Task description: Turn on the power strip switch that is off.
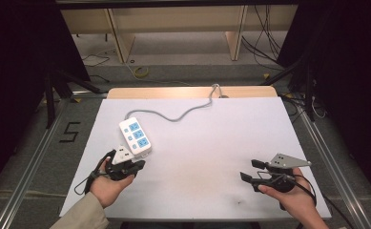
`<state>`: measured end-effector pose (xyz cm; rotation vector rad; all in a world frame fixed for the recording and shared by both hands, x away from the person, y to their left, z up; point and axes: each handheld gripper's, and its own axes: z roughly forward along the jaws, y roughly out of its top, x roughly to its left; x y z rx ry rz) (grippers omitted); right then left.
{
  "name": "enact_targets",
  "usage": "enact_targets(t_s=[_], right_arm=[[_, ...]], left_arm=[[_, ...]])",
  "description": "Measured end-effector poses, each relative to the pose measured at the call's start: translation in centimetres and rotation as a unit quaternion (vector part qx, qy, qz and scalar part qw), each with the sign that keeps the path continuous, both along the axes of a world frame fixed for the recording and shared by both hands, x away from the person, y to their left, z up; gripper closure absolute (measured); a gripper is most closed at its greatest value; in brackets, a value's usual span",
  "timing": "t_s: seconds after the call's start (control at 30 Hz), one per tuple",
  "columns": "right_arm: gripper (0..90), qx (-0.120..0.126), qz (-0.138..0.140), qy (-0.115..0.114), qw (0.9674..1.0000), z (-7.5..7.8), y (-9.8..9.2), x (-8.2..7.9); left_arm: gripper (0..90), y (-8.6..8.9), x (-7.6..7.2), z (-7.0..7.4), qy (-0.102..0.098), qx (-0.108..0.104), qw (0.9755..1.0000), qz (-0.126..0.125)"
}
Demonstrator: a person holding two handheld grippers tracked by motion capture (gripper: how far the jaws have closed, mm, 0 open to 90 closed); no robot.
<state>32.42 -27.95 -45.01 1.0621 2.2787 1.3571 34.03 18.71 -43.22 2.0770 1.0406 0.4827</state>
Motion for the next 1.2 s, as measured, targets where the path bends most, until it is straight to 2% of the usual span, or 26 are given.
enact_targets(t_s=[0.37,0.8,1.2], right_arm=[[31.8,-0.002,0.001,0.002,1.0000,0.0,0.1,0.0],[31.7,-0.001,0.002,0.002,1.0000,0.0,0.1,0.0],[31.7,-0.001,0.003,0.002,1.0000,-0.1,0.1,0.1]], left_arm=[[89.8,0.4,1.1,0.3,-0.003,0.015,0.9997,0.018],[89.8,2.0,2.5,0.3,0.005,0.005,0.9986,0.053],[89.9,2.5,3.3,0.3,0.009,0.008,0.9979,0.064]])
